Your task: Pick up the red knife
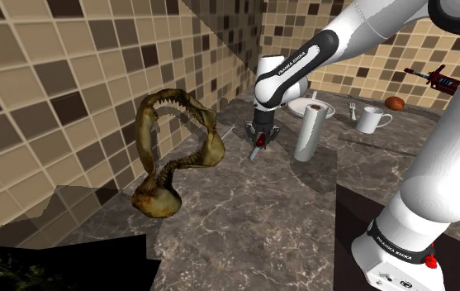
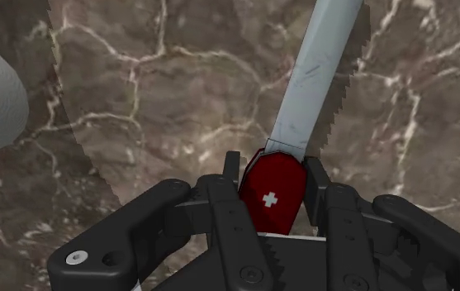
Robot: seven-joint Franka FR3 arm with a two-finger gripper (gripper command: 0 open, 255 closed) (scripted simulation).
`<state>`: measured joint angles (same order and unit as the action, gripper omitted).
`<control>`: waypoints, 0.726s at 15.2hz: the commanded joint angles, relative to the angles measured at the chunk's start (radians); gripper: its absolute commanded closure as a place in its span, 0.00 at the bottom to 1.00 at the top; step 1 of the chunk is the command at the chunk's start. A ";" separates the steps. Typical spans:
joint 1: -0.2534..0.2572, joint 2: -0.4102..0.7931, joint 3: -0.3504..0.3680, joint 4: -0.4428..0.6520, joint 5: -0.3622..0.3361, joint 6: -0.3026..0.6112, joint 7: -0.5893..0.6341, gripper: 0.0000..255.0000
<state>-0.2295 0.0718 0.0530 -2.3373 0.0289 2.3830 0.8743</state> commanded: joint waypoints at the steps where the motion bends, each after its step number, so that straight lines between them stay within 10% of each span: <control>1: 0.000 0.002 0.000 0.000 0.000 0.001 0.000 1.00; 11: 0.000 -0.065 0.000 0.029 0.002 -0.095 0.001 1.00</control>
<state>-0.2290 0.0177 0.0538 -2.3088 0.0306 2.2996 0.8764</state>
